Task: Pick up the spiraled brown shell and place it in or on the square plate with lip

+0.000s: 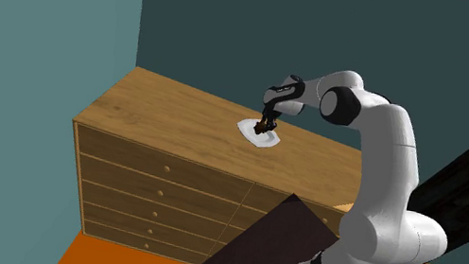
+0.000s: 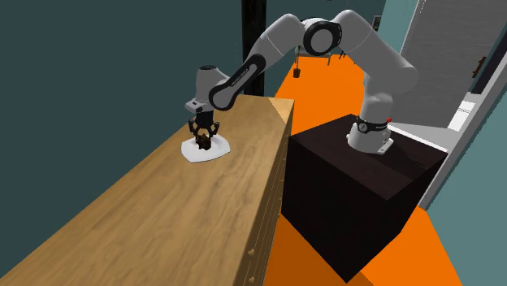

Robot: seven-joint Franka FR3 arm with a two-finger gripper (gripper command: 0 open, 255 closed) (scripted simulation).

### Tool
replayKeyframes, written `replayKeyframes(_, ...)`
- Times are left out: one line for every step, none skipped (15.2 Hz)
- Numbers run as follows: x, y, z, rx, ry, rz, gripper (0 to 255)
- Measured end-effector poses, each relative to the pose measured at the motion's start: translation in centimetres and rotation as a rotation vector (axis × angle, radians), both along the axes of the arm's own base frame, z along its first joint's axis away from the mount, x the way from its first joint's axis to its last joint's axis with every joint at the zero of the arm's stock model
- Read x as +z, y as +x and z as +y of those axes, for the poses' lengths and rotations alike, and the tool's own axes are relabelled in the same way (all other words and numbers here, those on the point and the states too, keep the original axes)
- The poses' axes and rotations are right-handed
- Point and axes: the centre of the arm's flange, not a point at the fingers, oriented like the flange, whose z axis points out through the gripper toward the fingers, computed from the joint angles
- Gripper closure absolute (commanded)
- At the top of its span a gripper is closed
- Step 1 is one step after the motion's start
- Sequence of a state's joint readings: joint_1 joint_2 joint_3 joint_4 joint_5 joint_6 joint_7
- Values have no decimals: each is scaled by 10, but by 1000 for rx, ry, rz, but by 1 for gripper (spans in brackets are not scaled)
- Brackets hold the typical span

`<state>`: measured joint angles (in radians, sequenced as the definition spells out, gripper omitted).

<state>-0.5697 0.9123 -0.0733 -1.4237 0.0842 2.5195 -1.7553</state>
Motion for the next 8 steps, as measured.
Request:
replayKeyframes(0,0,0,0,0,0,255)
replayKeyframes(0,0,0,0,0,0,255)
replayKeyframes(0,0,0,0,0,0,255)
replayKeyframes(0,0,0,0,0,0,255)
replayKeyframes(-1,0,0,0,0,0,0)
replayKeyframes(0,0,0,0,0,0,0)
replayKeyframes(0,0,0,0,0,0,0)
replayKeyframes(0,0,0,0,0,-1,0)
